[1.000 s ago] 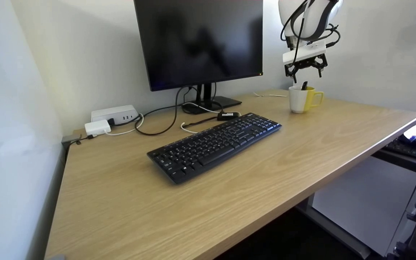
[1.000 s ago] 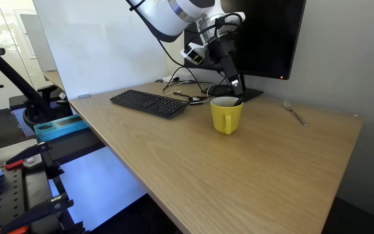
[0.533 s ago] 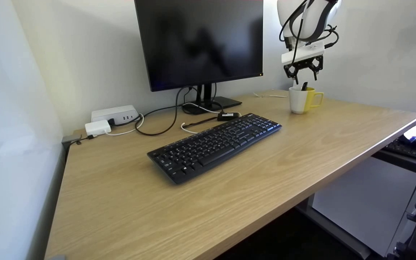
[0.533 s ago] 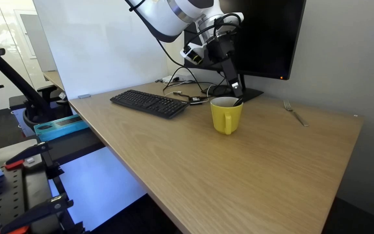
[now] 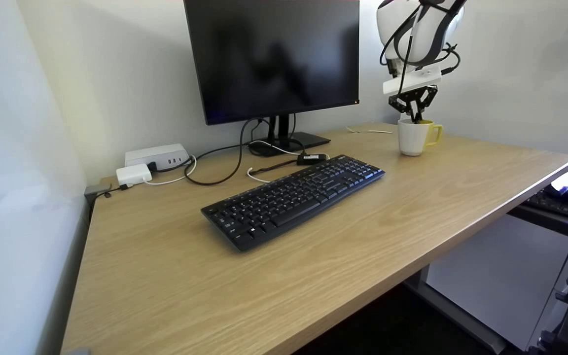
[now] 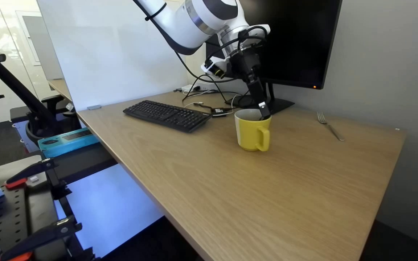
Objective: Remove the marker out of the cup and put it on the table
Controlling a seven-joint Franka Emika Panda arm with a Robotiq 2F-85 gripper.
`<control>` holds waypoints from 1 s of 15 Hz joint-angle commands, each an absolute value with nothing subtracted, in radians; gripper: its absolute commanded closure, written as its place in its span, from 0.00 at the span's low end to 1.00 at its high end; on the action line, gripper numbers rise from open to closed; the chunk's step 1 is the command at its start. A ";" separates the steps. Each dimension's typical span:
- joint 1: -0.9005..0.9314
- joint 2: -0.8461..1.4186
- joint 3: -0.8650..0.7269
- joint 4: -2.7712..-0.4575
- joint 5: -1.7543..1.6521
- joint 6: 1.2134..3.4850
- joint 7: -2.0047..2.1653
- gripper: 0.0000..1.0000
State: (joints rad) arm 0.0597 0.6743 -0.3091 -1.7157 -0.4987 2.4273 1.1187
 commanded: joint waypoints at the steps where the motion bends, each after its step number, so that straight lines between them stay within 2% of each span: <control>1: 0.073 0.684 -0.329 -1.726 -0.498 2.472 1.129 0.98; 8: 0.104 0.637 -0.355 -1.774 -0.523 2.509 1.157 0.96; 15: 0.164 0.498 -0.389 -1.862 -0.595 2.518 1.221 0.96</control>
